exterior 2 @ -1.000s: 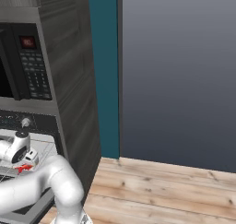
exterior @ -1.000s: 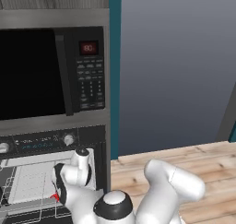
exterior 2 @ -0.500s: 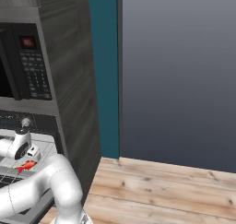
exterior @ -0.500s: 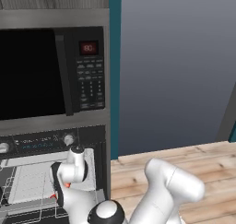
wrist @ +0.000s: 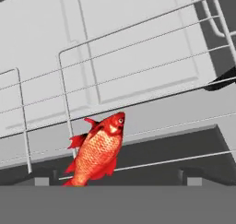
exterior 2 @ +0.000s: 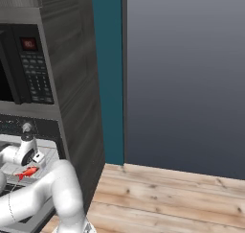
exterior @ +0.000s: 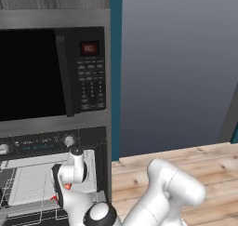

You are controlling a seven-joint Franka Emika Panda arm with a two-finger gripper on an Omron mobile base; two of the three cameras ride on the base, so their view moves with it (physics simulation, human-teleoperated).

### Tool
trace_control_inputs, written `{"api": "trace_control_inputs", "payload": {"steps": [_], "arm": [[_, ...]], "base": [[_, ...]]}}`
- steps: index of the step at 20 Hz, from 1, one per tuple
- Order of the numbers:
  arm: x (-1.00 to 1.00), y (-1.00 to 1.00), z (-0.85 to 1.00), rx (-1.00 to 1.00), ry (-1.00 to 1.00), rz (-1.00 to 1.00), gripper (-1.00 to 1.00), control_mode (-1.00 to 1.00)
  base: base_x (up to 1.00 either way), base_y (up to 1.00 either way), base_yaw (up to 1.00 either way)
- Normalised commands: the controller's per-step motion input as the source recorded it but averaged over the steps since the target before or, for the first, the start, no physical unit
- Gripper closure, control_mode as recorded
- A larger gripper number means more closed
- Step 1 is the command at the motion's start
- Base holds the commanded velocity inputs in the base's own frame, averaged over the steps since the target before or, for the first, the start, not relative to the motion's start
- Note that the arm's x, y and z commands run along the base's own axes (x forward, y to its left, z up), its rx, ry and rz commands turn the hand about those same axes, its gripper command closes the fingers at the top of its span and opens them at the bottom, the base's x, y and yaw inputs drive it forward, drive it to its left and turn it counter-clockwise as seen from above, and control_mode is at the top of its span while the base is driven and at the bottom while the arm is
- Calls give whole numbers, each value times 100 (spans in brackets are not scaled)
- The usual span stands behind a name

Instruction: Take the fish from the oven and place it on the plate on the counter.

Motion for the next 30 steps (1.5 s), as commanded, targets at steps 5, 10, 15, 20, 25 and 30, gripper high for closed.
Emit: {"api": "trace_control_inputs", "payload": {"steps": [5,10,15,20,25,30], "arm": [[30,22,-30,0,0,-10,-100,-100],[5,31,-67,0,4,-1,-100,-100],[-3,4,-12,0,10,0,-100,-100],[0,0,-18,0,1,0,-100,-100],[0,0,-48,0,3,0,-100,-100],[1,0,-42,0,0,0,-100,-100]], "base": [[0,0,0],[0,0,0],[0,0,0],[0,0,0],[0,0,0],[0,0,0]]}}
